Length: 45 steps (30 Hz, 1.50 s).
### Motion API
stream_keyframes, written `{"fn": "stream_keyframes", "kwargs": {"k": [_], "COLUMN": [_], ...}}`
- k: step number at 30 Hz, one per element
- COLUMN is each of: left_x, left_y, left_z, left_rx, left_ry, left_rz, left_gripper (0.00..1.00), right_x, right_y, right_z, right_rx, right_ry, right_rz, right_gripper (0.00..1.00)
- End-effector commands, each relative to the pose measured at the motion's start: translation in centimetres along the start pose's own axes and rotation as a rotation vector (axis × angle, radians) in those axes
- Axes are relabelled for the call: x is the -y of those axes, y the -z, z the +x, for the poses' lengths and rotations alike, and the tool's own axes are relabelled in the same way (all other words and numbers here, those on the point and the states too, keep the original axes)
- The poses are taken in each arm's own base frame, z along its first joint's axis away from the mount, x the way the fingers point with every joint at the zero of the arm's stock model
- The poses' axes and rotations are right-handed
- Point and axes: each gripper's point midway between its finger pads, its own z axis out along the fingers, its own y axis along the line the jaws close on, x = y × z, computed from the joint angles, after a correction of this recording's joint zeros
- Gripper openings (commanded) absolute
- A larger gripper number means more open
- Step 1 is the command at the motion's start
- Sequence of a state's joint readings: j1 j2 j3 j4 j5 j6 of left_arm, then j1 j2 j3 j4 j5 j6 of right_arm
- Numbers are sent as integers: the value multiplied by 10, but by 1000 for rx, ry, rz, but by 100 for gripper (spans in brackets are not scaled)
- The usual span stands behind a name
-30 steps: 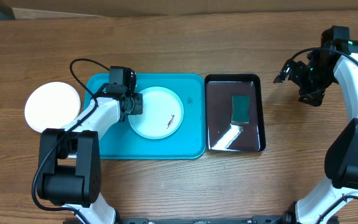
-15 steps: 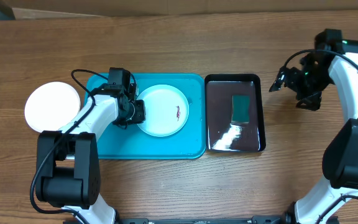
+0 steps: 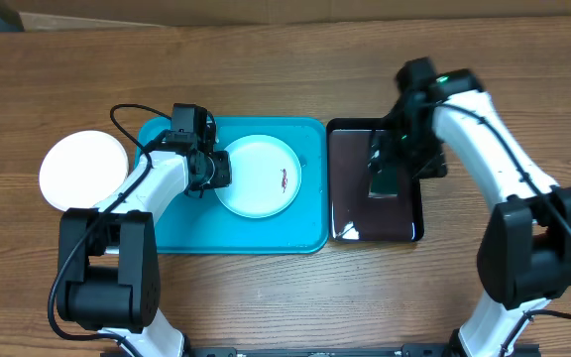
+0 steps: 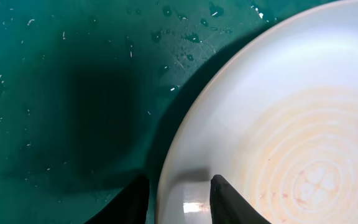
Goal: Clean dirty plates on tray and stack at the side
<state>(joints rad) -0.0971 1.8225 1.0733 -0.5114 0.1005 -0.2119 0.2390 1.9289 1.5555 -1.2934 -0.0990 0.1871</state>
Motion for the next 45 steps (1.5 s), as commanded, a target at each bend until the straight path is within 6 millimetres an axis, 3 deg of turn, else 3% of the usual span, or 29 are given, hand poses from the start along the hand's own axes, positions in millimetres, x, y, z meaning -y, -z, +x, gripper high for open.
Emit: {"fn": "stream_keyframes", "kwargs": {"k": [1,4,10,16,21,33,39,41,44,45], "left_x": [-1,-1,-1,-1,-1,-2,-2,-1,-2,-3], "left_y": [4,4,4,4,4,4,4,4,4,4], "left_z": [-3,-2,-2,-1,-1,-1,0,-1,-1,-1], "left_rx": [16,12,10,5,5,5,3,6,6,8], "left_ry": [17,18,18,19,19,18,18,19,18,18], "left_rz": [-12,-13,-13,-14,-14,-14,-14,-14,-15,-21], "left_gripper": [34,35,35,35,35,35,35,36,36,36], "right_x": [7,2,-3,-5,1,4,3,4,4,4], "right_y": [-18,-35,-56,-61,-59,-64,-66,-66,-66,-66], "right_z": [3,-5,-22,-28,-31,-26,-26,-25,-25,-26], "right_rx": [31,86,179,212,229,214,217,209,211,214], "right_ry": [20,49,57,59,56,55,55,55,55,55], "right_rz": [121,132,103,93,123,131,129,132,132,131], "right_gripper": [93,92,81,72,53,57,52,42,6,4]}}
